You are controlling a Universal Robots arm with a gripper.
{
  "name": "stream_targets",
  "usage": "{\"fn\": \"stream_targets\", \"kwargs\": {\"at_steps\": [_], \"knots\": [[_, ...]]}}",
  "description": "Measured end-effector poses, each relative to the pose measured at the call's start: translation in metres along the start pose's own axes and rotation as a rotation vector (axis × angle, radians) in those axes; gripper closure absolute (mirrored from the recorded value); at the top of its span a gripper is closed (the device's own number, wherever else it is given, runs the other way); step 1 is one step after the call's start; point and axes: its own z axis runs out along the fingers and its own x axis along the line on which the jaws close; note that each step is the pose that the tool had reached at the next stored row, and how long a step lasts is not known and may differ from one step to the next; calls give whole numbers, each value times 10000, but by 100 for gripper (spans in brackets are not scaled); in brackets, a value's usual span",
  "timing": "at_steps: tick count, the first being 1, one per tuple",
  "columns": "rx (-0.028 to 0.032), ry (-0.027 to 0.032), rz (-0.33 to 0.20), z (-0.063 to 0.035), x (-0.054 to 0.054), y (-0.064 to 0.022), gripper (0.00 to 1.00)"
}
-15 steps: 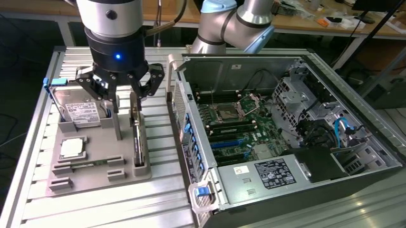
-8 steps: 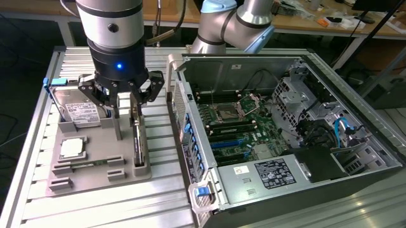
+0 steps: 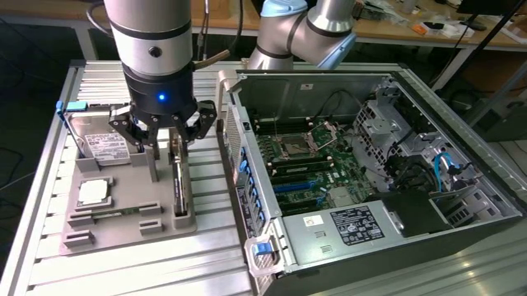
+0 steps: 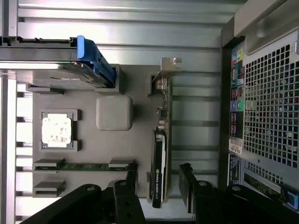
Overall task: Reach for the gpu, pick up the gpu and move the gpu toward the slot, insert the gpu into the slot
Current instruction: 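Pick up the gpu and move the gpu toward the slot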
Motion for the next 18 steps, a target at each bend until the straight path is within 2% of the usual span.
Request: {"fn": "stream_targets", "kwargs": {"at_steps": [18], "knots": [[0,0,0,331,-41,-70,52]]}}
